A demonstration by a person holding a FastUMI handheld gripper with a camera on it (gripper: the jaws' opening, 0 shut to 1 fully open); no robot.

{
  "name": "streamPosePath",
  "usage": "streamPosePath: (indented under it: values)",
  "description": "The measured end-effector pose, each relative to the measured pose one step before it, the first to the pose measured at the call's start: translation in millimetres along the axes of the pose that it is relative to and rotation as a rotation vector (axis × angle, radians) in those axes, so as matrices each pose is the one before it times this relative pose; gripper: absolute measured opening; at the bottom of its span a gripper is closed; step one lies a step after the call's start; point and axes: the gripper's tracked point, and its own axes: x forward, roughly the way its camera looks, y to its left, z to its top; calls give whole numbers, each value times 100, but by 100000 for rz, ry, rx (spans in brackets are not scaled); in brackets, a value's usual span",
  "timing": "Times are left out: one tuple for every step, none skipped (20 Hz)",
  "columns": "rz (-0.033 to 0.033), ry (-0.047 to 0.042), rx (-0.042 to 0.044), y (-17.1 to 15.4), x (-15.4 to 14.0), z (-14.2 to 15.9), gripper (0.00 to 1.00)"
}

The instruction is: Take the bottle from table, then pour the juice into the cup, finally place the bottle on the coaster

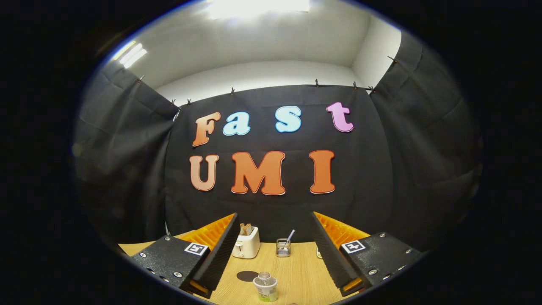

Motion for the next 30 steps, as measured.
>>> streamPosePath:
  values:
    - [350, 373, 153, 155, 49, -205, 98]
    - [93, 281, 328, -29, 40, -240, 98]
    - [120, 143, 439, 43, 128, -297, 98]
    - [62, 286, 623, 72, 9, -264, 98]
    - [402, 649, 485, 70, 66, -442, 98]
    - [158, 843, 519, -13, 48, -554, 98]
    - [48, 762, 659, -73, 20, -498, 98]
    - [341, 578, 603, 23, -69, -464, 98]
    - [229, 672, 500, -7, -24, -629, 98]
    - [327, 528, 497, -17, 29, -650, 98]
    - [215, 463, 685, -6, 117, -694, 98]
    - [256, 366, 1105, 38, -5, -663, 98]
    - [900, 804, 567, 162, 51, -773, 98]
    - [999, 713, 303, 210, -53, -888, 98]
    - [1079, 968, -335, 226, 74, -854, 98]
    - [593, 1189, -727, 57, -27, -961, 98]
    - [424, 2014, -1657, 57, 122, -1114, 98]
    - [112, 1789, -2307, -4, -59, -1215, 98]
    - [29, 1584, -2725, 98, 44, -1014, 98]
    - [-70, 1066, -2754, 59, -68, -837, 98]
    - [306, 626, -2273, 224, -78, -814, 98]
    - [417, 850, -1781, 295, -92, -755, 98]
    - [398, 1251, -1064, 301, 18, -908, 99]
    - [319, 1367, -530, 236, 222, -967, 99]
    - [30, 1526, 464, 153, 237, -973, 99]
    - [337, 1886, 1183, 130, 250, -835, 99]
    - [174, 2037, 2121, 113, 422, -932, 99]
    - [658, 2377, 2529, 143, 385, -946, 99]
    - [871, 1825, 2704, 204, 359, -780, 99]
    - [759, 1797, 1739, 80, 502, -716, 99]
